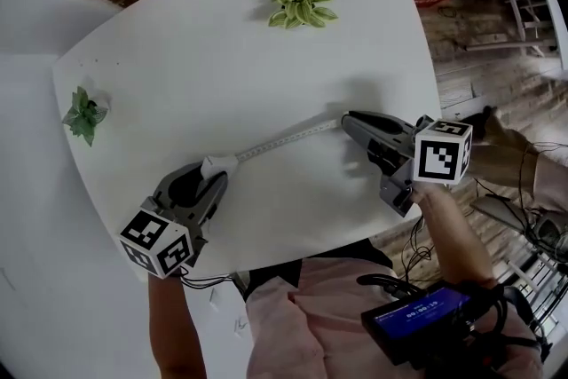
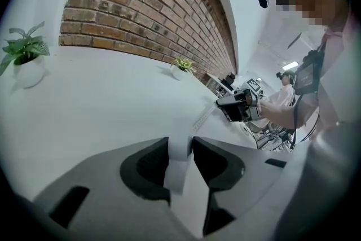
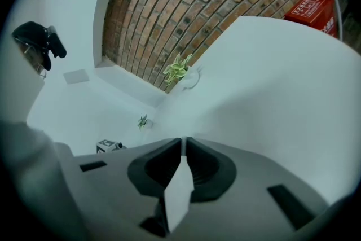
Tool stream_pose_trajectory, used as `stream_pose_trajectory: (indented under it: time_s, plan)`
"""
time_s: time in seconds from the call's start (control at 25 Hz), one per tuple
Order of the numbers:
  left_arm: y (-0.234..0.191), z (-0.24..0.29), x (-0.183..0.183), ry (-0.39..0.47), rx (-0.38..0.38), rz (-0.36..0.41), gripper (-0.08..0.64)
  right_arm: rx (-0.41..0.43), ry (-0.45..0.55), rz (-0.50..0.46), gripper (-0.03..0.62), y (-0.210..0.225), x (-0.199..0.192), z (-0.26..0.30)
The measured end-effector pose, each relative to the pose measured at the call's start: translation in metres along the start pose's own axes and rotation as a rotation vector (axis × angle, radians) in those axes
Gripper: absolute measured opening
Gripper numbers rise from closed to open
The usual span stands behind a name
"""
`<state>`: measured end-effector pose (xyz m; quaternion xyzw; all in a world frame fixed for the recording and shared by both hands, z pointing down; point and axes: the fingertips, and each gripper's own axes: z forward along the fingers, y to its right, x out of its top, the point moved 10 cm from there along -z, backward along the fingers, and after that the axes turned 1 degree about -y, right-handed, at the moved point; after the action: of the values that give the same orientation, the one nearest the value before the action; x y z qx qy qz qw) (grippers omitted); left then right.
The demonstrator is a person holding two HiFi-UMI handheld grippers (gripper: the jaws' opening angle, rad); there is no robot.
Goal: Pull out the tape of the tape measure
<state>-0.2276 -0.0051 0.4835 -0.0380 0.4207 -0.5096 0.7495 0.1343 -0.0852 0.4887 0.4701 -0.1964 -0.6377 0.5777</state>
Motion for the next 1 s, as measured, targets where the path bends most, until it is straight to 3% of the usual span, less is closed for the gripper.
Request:
stream_pose_trajectory:
  time_s: [0.16,0.68,1.0]
  plan:
    - [0.0016,0.0035,0.0020,-0.014,0.010,0.021,0.195,0.001,-0.003,0.003,0.037,-0.0013,0.0012,0.0031]
    - [0.0016,0.0043,0.0048,0.035,0.006,0.013,0.219,0.011,-0.011,0.011,0.045,-0.0005,0.0047,0.0061]
    - [0.0035,0.0055,0.0052,0.046,-0.008,0.006,0.221,0.032,0.011,0.013,0.154,-0.0031,0.0083,0.0065]
